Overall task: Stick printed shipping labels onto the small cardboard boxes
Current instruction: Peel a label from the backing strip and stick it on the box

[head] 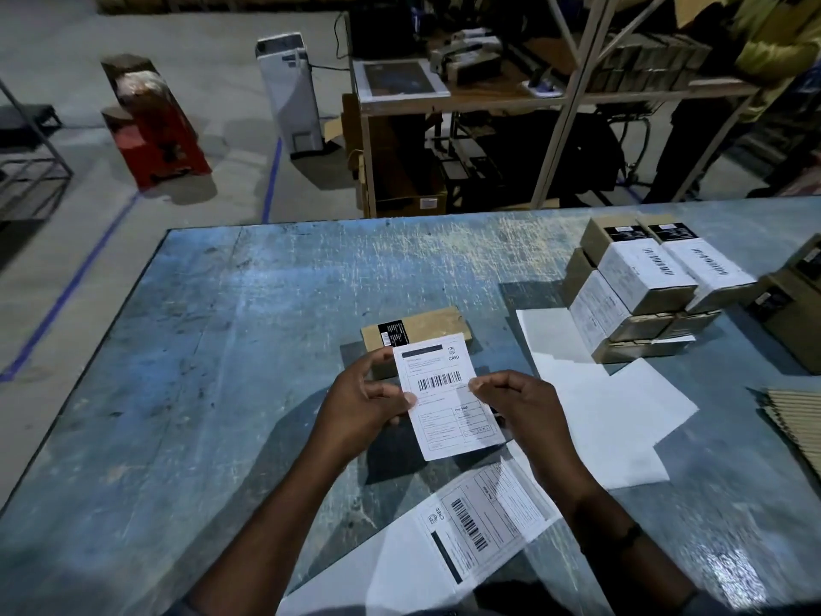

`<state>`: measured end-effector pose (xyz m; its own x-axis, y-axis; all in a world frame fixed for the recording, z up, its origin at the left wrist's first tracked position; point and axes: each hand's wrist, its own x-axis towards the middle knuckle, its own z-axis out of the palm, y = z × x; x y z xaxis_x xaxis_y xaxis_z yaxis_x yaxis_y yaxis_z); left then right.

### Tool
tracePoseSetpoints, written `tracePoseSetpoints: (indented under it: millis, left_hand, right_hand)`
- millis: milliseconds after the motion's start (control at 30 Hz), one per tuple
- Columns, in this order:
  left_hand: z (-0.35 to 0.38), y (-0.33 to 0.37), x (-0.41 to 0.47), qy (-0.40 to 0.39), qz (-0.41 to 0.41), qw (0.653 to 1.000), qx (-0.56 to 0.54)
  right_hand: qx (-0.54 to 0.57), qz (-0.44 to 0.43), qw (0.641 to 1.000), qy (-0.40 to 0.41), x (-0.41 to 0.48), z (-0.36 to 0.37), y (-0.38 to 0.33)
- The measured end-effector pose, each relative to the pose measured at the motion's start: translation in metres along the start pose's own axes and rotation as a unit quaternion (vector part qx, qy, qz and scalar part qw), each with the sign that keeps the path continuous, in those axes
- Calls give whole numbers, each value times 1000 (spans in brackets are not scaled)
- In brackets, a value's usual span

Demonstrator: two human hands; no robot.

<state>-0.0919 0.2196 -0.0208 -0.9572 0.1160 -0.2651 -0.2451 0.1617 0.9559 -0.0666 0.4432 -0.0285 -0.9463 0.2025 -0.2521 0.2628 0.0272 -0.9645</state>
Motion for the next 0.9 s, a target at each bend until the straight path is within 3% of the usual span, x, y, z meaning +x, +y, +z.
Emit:
tracePoseSetpoints:
  millis: [300, 400, 500, 600, 733, 900]
  left_hand:
    - [-1, 2, 5, -9, 4, 1000, -12]
    - [2, 1, 12, 37, -2, 999, -9]
    - [8, -2, 21, 113, 111, 980, 120]
    - [5, -5, 33, 173, 205, 929, 254]
    - [-8, -13, 61, 135, 155, 870, 449]
    - [-24, -13, 87, 52, 125, 858, 496]
  right_hand:
    - [-57, -41, 997, -7, 9, -5, -2]
    - [-58, -50, 997, 1, 16, -6, -7]
    - [-47, -56, 997, 13, 26, -4, -13]
    - [-29, -55, 997, 48, 41, -7, -19]
    - [-29, -42, 997, 63, 66, -16, -24]
    - [-11, -5, 998, 56, 86, -19, -22]
